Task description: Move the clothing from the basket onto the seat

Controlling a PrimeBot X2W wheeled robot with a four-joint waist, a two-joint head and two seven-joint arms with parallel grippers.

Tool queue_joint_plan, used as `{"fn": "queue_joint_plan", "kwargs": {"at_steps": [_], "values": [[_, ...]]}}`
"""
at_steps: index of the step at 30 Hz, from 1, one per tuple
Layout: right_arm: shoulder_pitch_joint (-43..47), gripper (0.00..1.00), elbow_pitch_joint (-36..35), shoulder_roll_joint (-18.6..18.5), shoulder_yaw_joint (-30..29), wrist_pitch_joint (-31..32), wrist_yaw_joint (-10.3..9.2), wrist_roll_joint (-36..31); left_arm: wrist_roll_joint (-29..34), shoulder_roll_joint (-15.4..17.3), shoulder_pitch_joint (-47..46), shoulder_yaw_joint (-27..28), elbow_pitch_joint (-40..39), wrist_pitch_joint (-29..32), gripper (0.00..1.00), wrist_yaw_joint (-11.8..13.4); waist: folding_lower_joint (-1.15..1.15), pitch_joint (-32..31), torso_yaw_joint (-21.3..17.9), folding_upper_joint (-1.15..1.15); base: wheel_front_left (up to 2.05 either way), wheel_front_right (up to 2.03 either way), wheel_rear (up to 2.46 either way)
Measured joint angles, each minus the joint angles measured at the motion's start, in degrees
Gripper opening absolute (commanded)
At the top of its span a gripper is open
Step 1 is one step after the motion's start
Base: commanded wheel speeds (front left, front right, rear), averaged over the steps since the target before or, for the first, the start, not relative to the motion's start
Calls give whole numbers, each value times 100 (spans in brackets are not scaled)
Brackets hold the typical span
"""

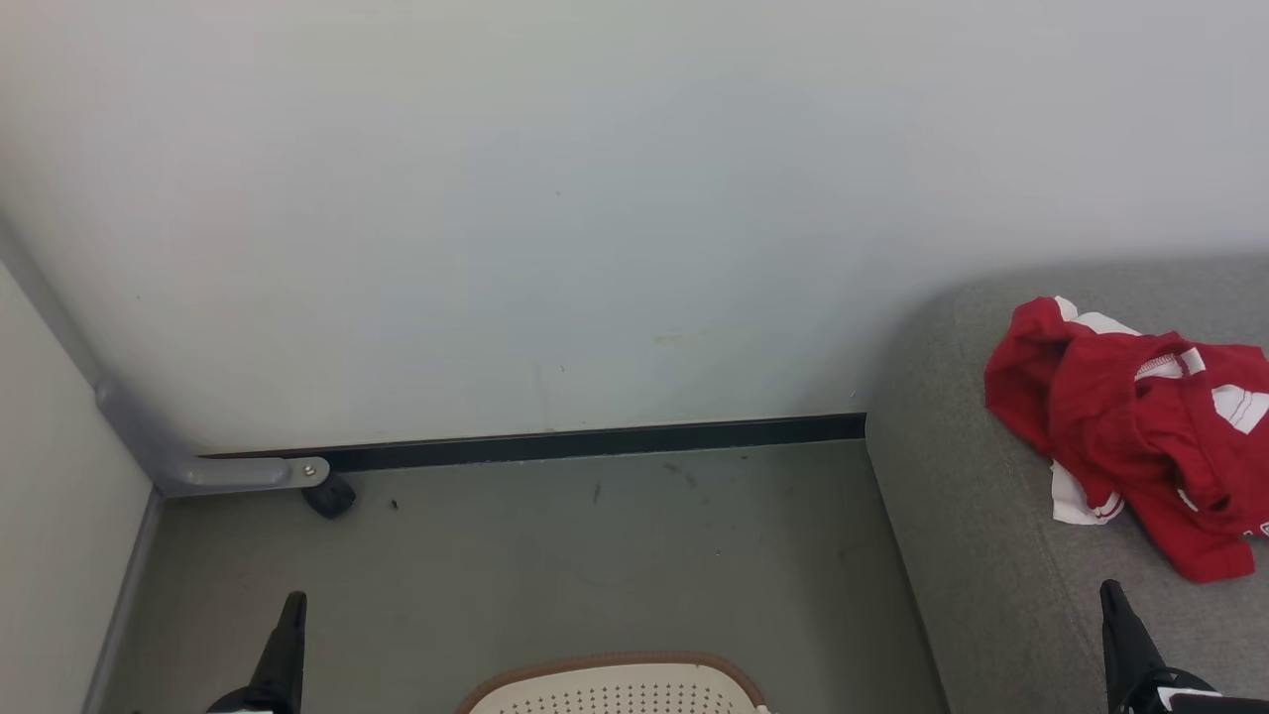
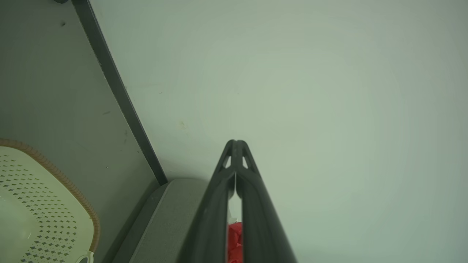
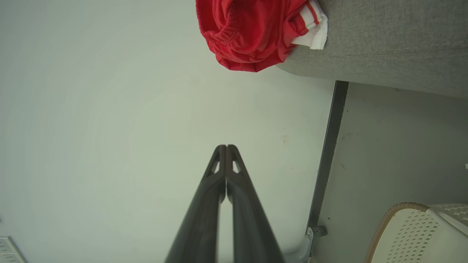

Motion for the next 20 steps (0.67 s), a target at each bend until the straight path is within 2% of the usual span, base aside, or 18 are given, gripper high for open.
{"fn": "queue_joint_plan", "kwargs": {"at_steps": [20], "values": [[0, 0, -1, 0, 0, 0, 0, 0, 0, 0, 0, 0, -1, 0, 0, 0, 0, 1, 0, 0, 0, 0, 0]]}}
